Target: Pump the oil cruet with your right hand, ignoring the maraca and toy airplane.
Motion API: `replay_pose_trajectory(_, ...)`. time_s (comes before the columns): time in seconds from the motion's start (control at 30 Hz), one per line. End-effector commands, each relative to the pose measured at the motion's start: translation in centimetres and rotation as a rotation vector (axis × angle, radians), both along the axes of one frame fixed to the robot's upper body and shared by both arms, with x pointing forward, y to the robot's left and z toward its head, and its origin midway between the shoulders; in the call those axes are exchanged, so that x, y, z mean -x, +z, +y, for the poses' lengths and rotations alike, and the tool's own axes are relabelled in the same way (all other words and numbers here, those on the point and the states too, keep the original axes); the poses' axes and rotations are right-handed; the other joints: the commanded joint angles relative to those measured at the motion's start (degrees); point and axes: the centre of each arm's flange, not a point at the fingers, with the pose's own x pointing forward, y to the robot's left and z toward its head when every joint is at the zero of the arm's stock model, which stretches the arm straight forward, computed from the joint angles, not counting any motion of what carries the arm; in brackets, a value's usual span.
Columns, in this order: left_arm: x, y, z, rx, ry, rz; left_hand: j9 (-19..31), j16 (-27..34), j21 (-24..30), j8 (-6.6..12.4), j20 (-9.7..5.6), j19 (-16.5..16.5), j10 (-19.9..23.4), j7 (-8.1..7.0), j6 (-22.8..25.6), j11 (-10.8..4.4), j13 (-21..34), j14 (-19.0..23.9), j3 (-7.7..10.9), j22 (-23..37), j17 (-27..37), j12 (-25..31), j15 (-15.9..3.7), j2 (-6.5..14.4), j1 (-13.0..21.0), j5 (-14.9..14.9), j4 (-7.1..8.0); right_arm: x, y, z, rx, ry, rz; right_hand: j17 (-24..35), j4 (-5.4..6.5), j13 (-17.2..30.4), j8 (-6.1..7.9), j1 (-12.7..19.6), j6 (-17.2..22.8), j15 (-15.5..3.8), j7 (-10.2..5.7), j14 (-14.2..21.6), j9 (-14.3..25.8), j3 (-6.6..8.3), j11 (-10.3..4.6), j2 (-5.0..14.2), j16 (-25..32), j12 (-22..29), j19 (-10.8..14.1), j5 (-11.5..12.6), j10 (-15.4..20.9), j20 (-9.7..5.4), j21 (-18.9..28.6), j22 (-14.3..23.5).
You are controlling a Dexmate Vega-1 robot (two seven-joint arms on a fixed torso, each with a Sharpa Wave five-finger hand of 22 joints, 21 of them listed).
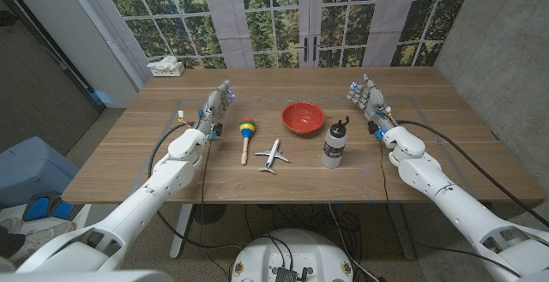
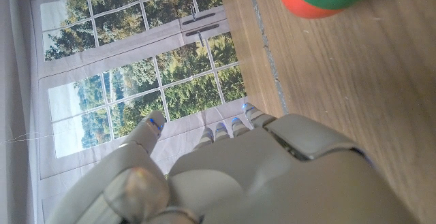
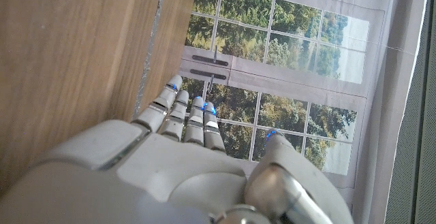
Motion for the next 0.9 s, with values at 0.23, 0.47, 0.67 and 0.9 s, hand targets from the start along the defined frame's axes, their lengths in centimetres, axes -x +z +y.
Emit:
replay_pose_trajectory(0.23,0.1,0.8,-1.3,-0.005,0.008,-0.026,0.24,0.27,0.32,0.3,-5.59,-0.22,-0.61,-0.54,-0.23,-0.2,0.15,-3.73,0.47,0.04,-0.04,0.31,-4.45,3.42,0.48,0.38,-0.13,-0.9,-0.3,-1.3,-0.017,0.03,-0.025,-0.01,-0.83,-0.18,0.45,0.99,1.02,-0.19,-0.02,0.74,0.27,0.88,0.06,0.2,0.28,0.44,0.72,0.16,0.87,-0.08,0.11,0.08)
replay_pose_trajectory(0.47,0.0,1.0,-1.3,-0.009,0.007,-0.033,0.24,0.24,0.49,0.37,-5.19,0.22,-0.49,-0.79,-0.13,-0.28,0.14,-3.57,0.54,0.02,-0.18,0.33,-4.42,3.29,0.52,0.43,-0.28,-0.8,-0.1,-1.7,-0.03,0.016,-0.046,0.62,-5.5,-0.95,0.79,5.06,2.6,-1.21,-2.39,6.91,0.58,3.92,-1.35,0.91,3.16,0.25,5.75,0.34,-0.26,3.49,0.86,0.63)
replay_pose_trajectory(0.67,-0.2,0.9,-1.4,-0.009,0.004,-0.029,0.24,0.17,0.65,0.41,-5.0,0.71,-0.49,-1.01,-0.07,-0.49,0.13,-3.63,0.59,0.01,-0.25,0.3,-4.49,3.24,0.57,0.45,-0.42,-0.6,0.2,-2.2,-0.039,0.005,-0.059,8.43,-10.66,-1.1,0.26,7.24,-0.31,-1.48,-3.99,25.75,0.86,5.98,-2.27,0.34,14.65,0.91,21.52,1.14,-2.7,2.38,9.1,3.53)
replay_pose_trajectory(0.9,-0.4,1.1,-1.5,-0.016,0.01,-0.03,0.24,0.08,0.64,0.42,-4.99,0.77,-0.59,-1.08,-0.07,-0.46,0.13,-3.78,0.65,0.01,-0.29,0.24,-4.49,3.25,0.61,0.48,-0.53,-0.4,0.2,-2.6,-0.045,-0.043,-0.1,50.86,-12.59,-1.4,0.36,7.63,-0.51,-13.43,-3.97,54.63,0.55,3.76,-4.29,-3.36,60.29,2.06,40.84,0.29,8.26,-5.49,36.87,23.41)
